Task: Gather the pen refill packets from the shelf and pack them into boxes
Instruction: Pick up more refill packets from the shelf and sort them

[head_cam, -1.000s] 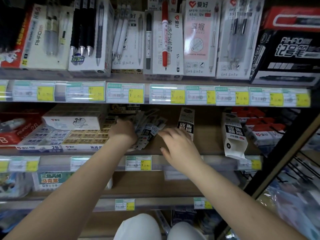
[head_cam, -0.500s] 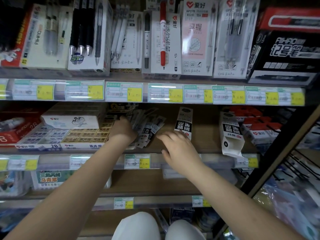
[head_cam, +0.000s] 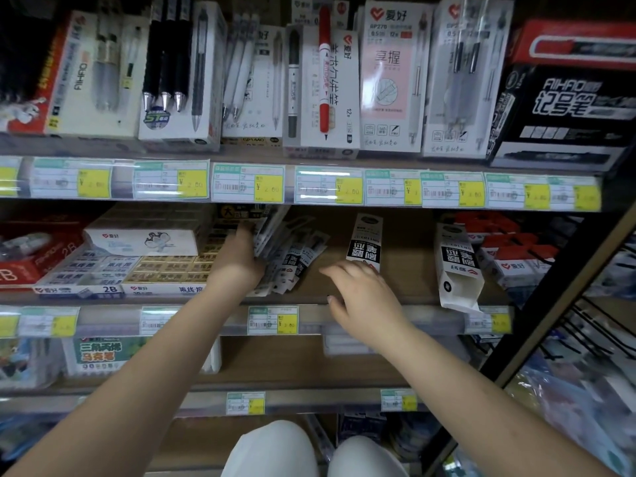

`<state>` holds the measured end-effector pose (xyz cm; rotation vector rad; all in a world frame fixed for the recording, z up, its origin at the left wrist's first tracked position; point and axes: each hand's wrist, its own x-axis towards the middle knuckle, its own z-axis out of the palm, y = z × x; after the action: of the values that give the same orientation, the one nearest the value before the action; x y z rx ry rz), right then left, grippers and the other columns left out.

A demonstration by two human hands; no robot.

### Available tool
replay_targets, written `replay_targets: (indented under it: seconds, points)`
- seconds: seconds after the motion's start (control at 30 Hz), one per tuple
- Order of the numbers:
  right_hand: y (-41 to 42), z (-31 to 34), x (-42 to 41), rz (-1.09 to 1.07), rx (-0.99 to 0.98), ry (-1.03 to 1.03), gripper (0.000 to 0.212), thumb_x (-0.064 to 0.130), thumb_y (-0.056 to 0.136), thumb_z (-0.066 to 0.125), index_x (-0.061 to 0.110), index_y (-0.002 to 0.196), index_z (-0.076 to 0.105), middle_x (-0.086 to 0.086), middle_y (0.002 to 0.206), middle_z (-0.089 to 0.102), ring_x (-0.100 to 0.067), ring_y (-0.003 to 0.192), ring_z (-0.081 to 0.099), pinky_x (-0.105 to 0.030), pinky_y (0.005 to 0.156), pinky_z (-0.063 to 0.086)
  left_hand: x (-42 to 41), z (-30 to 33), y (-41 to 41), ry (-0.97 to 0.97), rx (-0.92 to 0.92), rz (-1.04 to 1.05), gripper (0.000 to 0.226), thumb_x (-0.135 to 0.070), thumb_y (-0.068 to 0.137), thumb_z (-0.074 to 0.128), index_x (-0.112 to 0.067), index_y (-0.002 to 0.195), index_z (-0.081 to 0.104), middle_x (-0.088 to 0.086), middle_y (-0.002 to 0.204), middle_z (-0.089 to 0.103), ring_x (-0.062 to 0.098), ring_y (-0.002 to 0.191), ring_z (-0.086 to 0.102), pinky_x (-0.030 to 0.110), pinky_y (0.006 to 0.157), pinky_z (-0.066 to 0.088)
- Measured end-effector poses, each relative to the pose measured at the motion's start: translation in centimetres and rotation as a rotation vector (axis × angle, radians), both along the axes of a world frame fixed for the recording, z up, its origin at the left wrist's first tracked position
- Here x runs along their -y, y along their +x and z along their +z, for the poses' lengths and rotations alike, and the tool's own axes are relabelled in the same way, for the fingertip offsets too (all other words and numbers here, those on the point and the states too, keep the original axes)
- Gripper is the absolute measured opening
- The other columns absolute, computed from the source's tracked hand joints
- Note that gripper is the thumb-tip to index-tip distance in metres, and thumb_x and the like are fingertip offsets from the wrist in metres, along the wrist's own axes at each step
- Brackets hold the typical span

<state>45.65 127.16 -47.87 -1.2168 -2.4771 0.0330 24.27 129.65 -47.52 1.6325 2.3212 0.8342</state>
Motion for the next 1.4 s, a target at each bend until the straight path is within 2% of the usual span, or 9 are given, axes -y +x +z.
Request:
replay_targets:
  seconds: [0.2,0.4,0.6,0.7,0.9,1.0,1.07,1.17,1.4]
  points:
    - [0.0,-0.1,-0.4,-0.018,-0.096,-0.034,0.044,0.02,0.091,0.052,0.017,0.134,0.047,-0.002,0.132,0.052,-0.023,0.122,0.045,-0.036,0.101,0.038,0.9,0.9,0.4,-0.04,-0.352,-0.13,0.062,-0.009,0.089,0.057,-0.016,0.143,0.026,0.016,0.139,0.039,0.038,0.106,0.056,0.042,0.075,0.047]
    - [-0.9,0.0,0.0,-0.08,-0.472,-0.2,0.039,0.026,0.091,0.057,0.014,0.128,0.053,-0.001,0.124,0.059,-0.016,0.115,0.054,-0.031,0.099,0.043,3.7,1.2,2.6,0.247,-0.369,-0.301,0.059,-0.021,0.085,0.063,-0.011,0.139,0.039,0.015,0.124,0.051,0.038,0.089,0.06,0.04,0.065,0.051]
    - [-1.7,1.0,1.3,0.0,-1.127,-0.772,0.006,0.019,0.092,0.057,0.025,0.093,0.058,0.001,0.088,0.067,-0.014,0.071,0.065,-0.026,0.051,0.05,7.1,0.4,6.6,0.293,-0.236,-0.423,0.063,-0.023,0.086,0.06,-0.017,0.142,0.033,0.006,0.127,0.046,0.031,0.104,0.056,0.042,0.074,0.047]
    - [-1.1,0.7,1.9,0.001,-1.156,-0.765,0.007,0.015,0.093,0.057,0.022,0.091,0.059,0.003,0.078,0.066,-0.011,0.06,0.06,-0.022,0.047,0.046,7.8,-0.8,7.8,0.328,-0.112,-0.442,0.063,-0.025,0.087,0.061,-0.018,0.142,0.033,0.003,0.126,0.047,0.025,0.109,0.053,0.037,0.078,0.047]
    - [0.6,0.0,2.7,-0.028,-1.13,-0.714,0.013,0.011,0.093,0.057,0.023,0.095,0.061,0.001,0.088,0.07,-0.011,0.075,0.068,-0.02,0.054,0.05,8.4,-2.7,10.0,0.336,0.165,-0.498,0.065,-0.042,0.081,0.064,-0.027,0.138,0.036,-0.006,0.124,0.051,0.012,0.111,0.05,0.034,0.088,0.047]
    - [1.4,-0.2,3.2,-0.074,-1.152,-0.707,0.013,0.011,0.093,0.055,0.022,0.094,0.062,-0.003,0.089,0.07,-0.017,0.08,0.068,-0.024,0.056,0.054,8.9,-3.2,10.7,0.359,0.28,-0.534,0.058,-0.034,0.082,0.068,-0.034,0.132,0.038,-0.02,0.12,0.05,-0.001,0.112,0.046,0.014,0.09,0.04]
    - [1.9,-0.3,3.4,-0.106,-1.168,-0.701,0.011,0.014,0.094,0.055,0.021,0.096,0.063,-0.008,0.093,0.071,-0.027,0.087,0.068,-0.042,0.07,0.058,9.4,-3.4,11.0,0.366,0.345,-0.535,0.052,-0.029,0.085,0.067,-0.039,0.126,0.037,-0.028,0.113,0.048,-0.009,0.105,0.046,0.004,0.087,0.035]
    - [2.6,-0.4,3.6,-0.154,-1.17,-0.695,0.01,0.017,0.094,0.054,0.02,0.096,0.064,-0.016,0.099,0.07,-0.038,0.093,0.066,-0.056,0.077,0.053,9.6,-4.1,11.2,0.35,0.427,-0.493,0.035,-0.027,0.091,0.059,-0.029,0.124,0.048,-0.02,0.108,0.058,-0.002,0.1,0.055,0.014,0.083,0.044]
    - [3.1,-1.0,3.8,-0.213,-1.191,-0.676,0.009,0.016,0.092,0.059,0.02,0.095,0.066,-0.004,0.095,0.073,-0.024,0.088,0.07,-0.05,0.082,0.056,10.2,-4.0,11.8,0.317,0.583,-0.433,0.017,-0.02,0.09,0.062,-0.036,0.095,0.057,-0.023,0.083,0.066,-0.01,0.078,0.061,0.008,0.065,0.044]
